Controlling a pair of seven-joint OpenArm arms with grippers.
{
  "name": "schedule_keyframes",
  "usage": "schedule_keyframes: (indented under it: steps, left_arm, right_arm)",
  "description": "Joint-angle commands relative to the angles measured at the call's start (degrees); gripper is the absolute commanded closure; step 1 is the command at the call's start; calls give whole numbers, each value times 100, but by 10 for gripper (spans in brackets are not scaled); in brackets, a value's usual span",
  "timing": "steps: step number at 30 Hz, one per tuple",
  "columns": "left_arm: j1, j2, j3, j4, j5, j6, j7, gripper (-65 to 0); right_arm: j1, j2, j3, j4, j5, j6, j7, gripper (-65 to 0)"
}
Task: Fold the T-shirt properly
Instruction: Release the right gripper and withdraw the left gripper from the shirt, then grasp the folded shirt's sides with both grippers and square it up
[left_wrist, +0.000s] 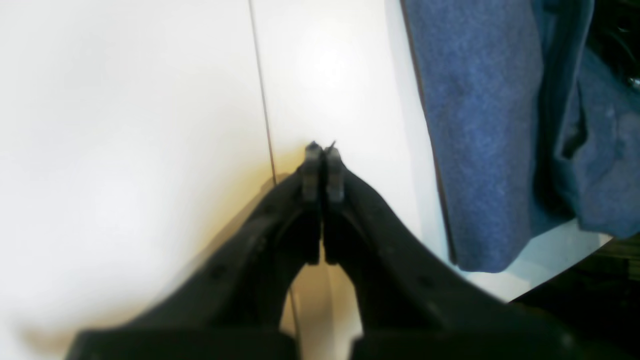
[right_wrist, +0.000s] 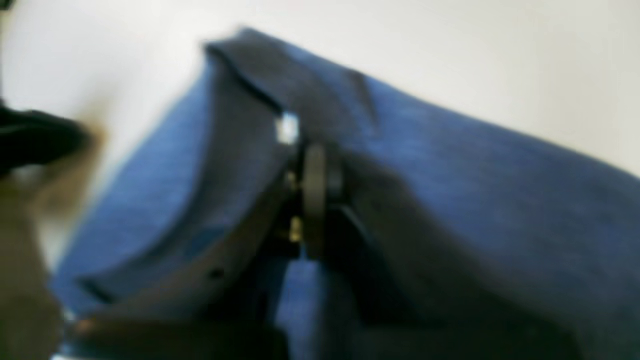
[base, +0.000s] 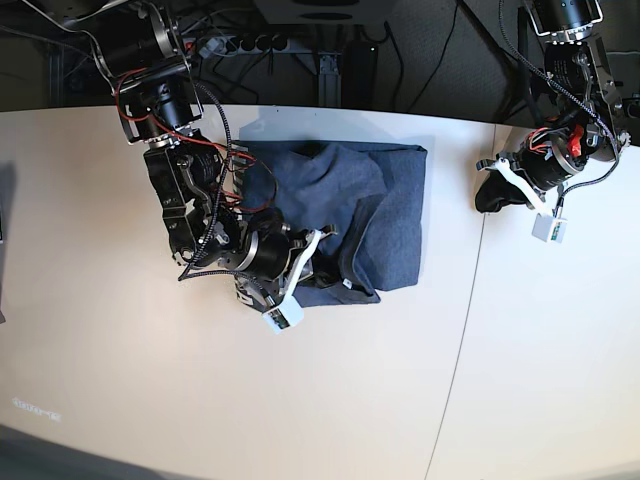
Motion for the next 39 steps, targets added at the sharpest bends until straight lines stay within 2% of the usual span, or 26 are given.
schedule_keyframes:
  steps: [1,5,8,11,16,20,24,29,32,36,39]
  left_arm:
    - [-44,-68,-15,92,-105,-222,-79,0]
    - [-44,-70,-15,92,-177,-222,144,0]
    - [50,-127,-15,92,-813,-222,474,0]
    - [234,-164,-15,92,-968,-222,516,0]
    - [522,-162,-15,92,-1217,-222,527,0]
    - [789,-129,-15,101,-1473,-222,678,0]
    - [1104,33,-9,271,-1650,-222,776,0]
    - [1403,415,13,817,-1617,-222,776,0]
    - [1390,483,280,868,-1504,-222,723,0]
    - [1344,520,973,868,-890,-222,330,0]
    - [1128,522,1209,868,-310,-222,-52,0]
  right_arm:
    - [157,-15,15,278,219,437,74,0]
    - [157,-15,70,1115,247,435,-195,0]
    - [160,-11,372,1692,210,435,-459,0]
    - [105,107,730,1779,144,433,-680,0]
    - [-219,457,905,1703,96,435,-651,0]
    - [-282,684,911,1661,-361,433,-299,0]
    - [28,748,909,1147,-804,431,-22,0]
    - [743,599,898,-105,-820,431,24,0]
    - [1126,472,898,-647,-822,431,87,0]
    - [1456,389,885,-1104,-896,433,83,0]
    - [1620,361,717,-1368,-903,433,83,0]
